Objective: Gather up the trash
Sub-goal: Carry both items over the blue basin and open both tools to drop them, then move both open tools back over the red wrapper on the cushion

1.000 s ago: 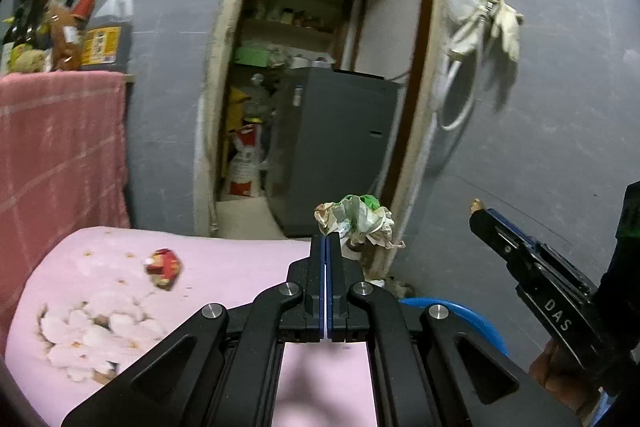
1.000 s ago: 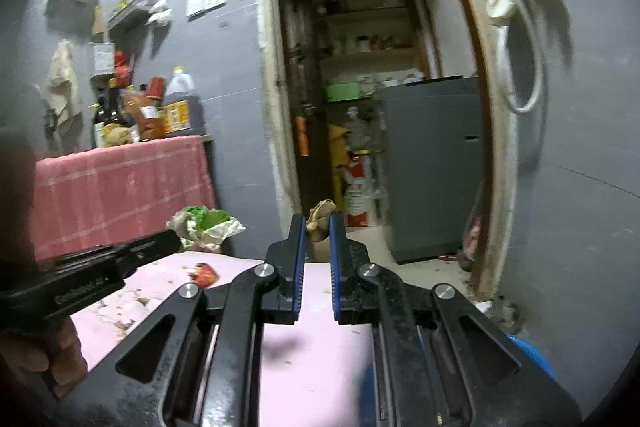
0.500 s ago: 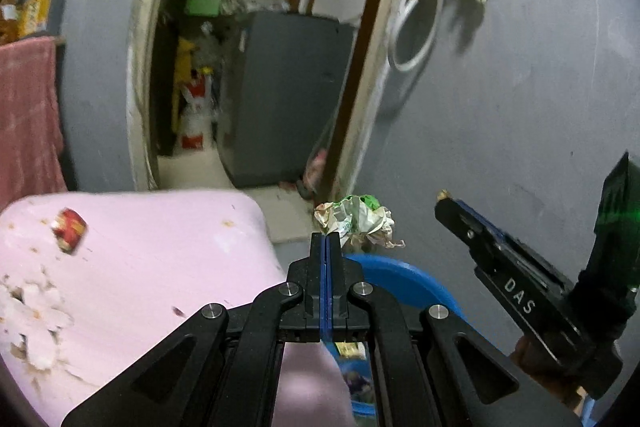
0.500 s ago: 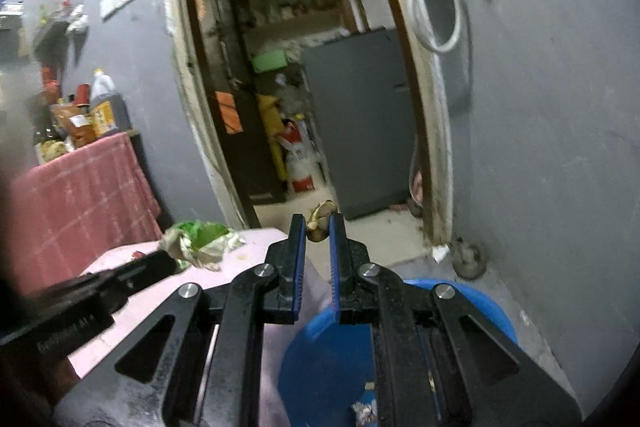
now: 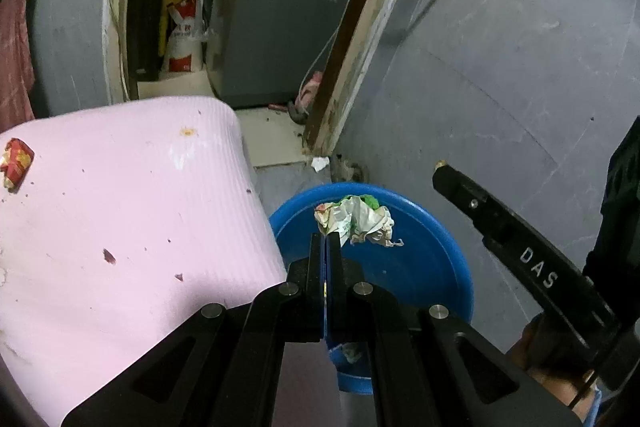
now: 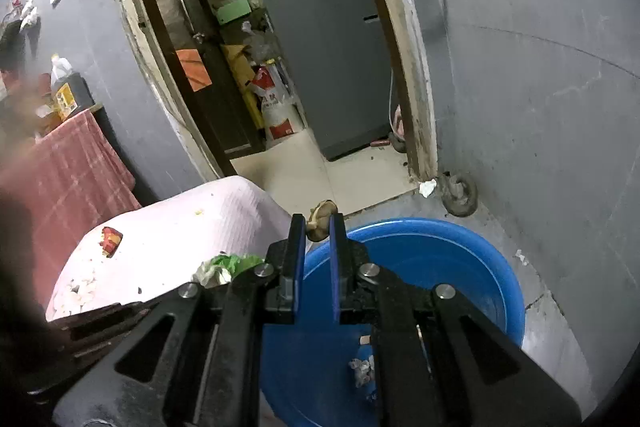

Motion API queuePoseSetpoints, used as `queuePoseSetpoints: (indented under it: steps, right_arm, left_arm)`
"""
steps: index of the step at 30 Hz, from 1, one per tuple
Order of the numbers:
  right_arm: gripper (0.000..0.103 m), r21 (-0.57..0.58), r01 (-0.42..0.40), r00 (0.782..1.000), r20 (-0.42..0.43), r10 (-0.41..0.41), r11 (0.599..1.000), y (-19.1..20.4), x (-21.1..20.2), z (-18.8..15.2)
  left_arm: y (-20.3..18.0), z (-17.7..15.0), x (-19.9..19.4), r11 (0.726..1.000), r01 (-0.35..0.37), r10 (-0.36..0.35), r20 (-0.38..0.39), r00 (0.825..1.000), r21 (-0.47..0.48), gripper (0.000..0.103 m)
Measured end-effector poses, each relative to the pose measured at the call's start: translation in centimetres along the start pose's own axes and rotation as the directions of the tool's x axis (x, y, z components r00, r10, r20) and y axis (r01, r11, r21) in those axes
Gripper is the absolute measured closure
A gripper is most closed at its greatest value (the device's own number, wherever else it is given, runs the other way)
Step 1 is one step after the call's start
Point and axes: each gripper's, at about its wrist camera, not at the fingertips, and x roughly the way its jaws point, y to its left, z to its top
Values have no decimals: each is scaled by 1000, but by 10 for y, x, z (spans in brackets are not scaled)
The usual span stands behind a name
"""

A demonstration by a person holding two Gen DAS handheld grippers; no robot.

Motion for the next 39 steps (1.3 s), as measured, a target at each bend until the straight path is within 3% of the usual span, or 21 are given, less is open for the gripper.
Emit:
queuePoseSetpoints:
  steps: [15,18,20,24,27,29,33,35,39]
  right_arm:
    - [88,23,17,999,-29,-17,1000,-5,7,1]
    - [86,28,20,999,-31,-20,999,-4,8,2]
    - [84,29,21,999,-30,-20,999,-5,8,2]
    - [76,32,24,999,-26,-24,999,-6,8,2]
    - [65,33,28,999,-18,-27,999,-5,8,2]
    - [58,33,29,1000,-10,-28,999,-3,7,3]
    - [41,29,11,1000,7,-11,1000,3,7,4]
    - [33,24,1,1000,19,-2,1000,7,6,4]
    - [17,19,-40,998,54,39,999,22,3,5]
  left_arm:
    - [14,-5,16,1000,-9,8,-77,997,-22,102]
    - [15,-5,16,1000,-8,6,-78,997,-24,98]
    - [15,-6,14,999,5,-7,-73,997,-33,85]
    - [17,-3,6,999,8,-10,-45,999,-45,76]
    - [22,-1,-9,999,-7,8,17,1000,-47,67]
    - [29,0,-24,999,-24,27,82,996,-40,53]
    - [49,1,-51,994,-77,90,187,978,-78,39]
    - [62,2,-62,989,-100,122,218,968,-108,24]
    - [84,1,-82,972,-175,213,271,939,-157,14]
